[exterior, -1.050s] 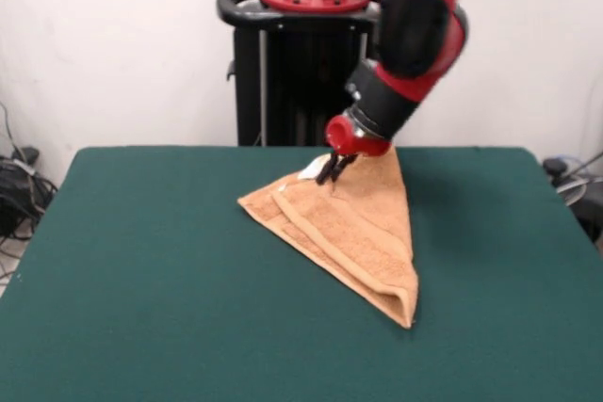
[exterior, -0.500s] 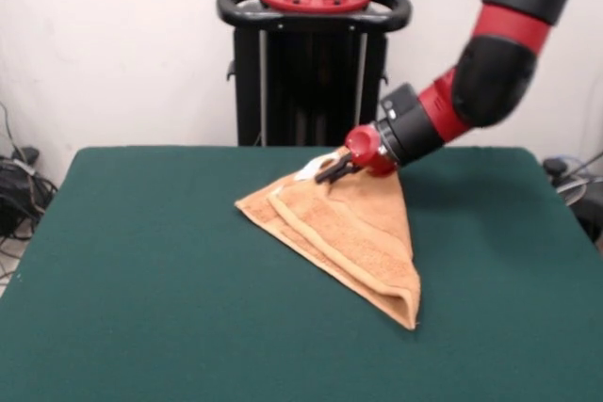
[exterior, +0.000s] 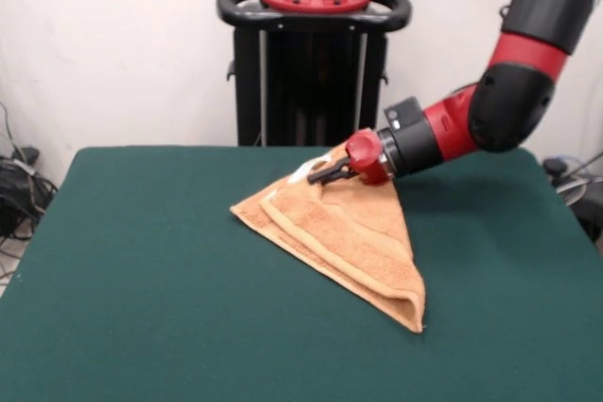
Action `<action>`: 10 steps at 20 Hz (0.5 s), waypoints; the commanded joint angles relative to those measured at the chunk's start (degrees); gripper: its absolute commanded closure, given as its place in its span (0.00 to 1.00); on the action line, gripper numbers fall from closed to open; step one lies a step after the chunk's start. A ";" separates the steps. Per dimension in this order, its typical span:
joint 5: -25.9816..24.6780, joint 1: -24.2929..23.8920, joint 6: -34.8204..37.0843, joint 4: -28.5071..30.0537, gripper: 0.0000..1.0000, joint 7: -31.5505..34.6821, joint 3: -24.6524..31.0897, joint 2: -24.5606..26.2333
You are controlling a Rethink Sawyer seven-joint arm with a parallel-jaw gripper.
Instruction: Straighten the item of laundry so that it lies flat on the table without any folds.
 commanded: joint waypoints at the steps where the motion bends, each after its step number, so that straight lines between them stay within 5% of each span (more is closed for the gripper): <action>1: 5.53 0.88 0.45 -7.20 1.00 16.84 1.75 2.17; 5: 6.82 1.02 -0.03 -4.77 1.00 15.04 2.33 -0.87; 10: 7.75 1.21 -1.32 3.80 1.00 10.20 3.15 -11.40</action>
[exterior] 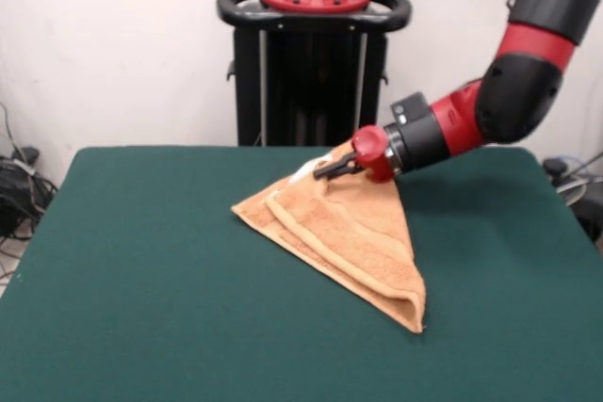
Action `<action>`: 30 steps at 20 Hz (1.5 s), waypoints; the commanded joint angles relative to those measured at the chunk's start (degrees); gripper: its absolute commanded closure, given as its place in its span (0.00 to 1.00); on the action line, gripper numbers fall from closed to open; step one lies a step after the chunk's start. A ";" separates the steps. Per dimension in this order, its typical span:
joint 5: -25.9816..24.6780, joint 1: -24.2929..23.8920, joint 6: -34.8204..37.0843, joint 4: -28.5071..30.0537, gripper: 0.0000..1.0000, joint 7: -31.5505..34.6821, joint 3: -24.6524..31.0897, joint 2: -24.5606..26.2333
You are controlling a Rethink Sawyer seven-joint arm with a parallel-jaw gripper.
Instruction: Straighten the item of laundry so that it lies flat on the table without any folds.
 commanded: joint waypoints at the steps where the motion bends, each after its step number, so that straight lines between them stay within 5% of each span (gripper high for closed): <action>1: 5.82 0.49 -0.79 3.84 1.00 9.16 3.88 -11.54; 10: 7.71 3.09 7.32 2.92 1.00 7.82 4.91 -15.02; 30: 7.64 6.76 12.25 -2.21 1.00 12.84 3.96 -7.91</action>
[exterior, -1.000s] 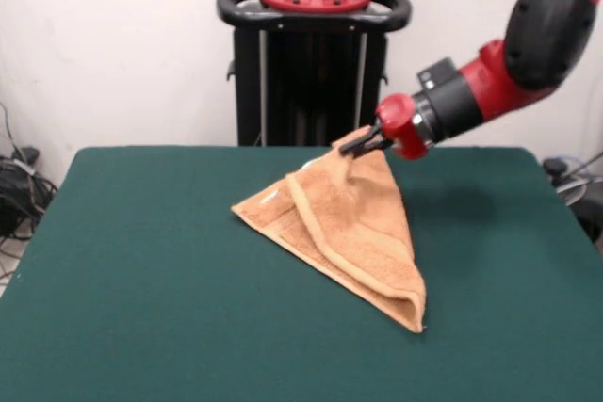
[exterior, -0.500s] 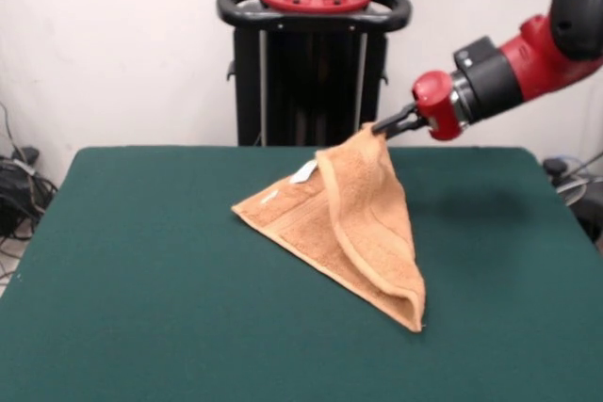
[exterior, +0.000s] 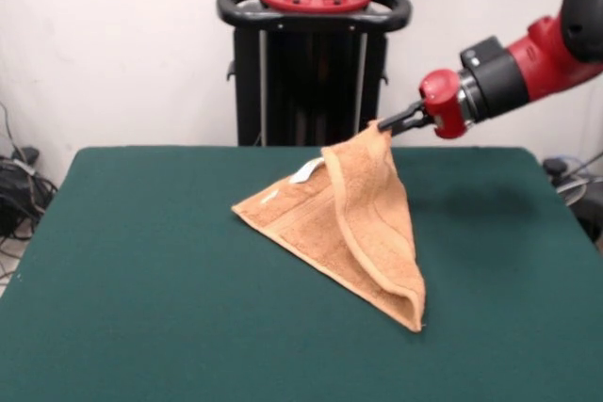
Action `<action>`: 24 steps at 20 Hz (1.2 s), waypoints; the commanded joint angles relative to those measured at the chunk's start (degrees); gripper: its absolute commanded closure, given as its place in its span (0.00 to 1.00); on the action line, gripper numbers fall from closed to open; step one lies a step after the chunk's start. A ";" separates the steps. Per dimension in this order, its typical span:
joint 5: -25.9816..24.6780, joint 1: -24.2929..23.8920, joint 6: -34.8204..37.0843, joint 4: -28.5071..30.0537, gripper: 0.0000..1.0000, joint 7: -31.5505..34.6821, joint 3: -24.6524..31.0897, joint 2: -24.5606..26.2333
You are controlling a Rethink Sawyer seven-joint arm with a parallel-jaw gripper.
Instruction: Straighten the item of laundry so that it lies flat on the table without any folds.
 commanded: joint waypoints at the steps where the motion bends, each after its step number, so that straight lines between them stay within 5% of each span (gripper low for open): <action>1: 3.67 1.43 4.72 -5.68 1.00 12.92 3.86 5.82; 4: 3.29 2.60 6.81 -6.59 1.00 12.52 3.74 7.28; 11: 4.61 5.46 10.29 -3.98 1.00 9.28 4.59 2.04; 24: 8.35 6.64 26.50 -16.75 1.00 8.69 6.53 5.87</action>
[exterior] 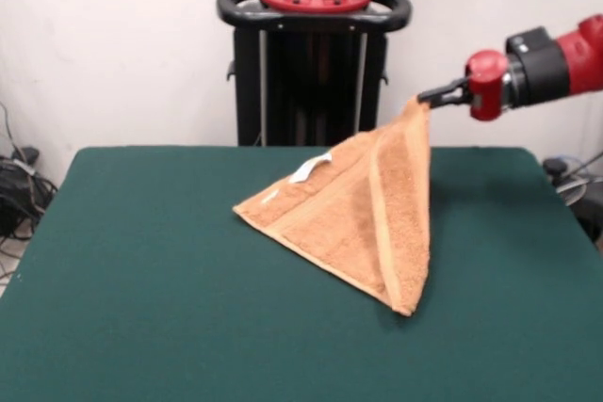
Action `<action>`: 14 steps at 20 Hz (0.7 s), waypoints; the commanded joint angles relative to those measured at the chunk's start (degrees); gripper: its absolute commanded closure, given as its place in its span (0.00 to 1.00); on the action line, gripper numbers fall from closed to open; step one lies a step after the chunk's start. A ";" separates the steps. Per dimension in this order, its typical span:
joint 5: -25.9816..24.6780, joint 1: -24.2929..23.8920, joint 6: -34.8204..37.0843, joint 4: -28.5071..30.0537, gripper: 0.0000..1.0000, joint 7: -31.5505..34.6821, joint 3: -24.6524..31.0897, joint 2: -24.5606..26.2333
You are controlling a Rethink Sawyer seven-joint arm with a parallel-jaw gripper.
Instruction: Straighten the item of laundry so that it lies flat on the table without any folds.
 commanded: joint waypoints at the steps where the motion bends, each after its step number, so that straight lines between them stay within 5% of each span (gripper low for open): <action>1: 5.50 -0.26 10.78 -12.33 1.00 9.15 6.63 4.90; 14: 6.55 -1.43 17.88 -25.79 1.00 12.49 5.84 15.57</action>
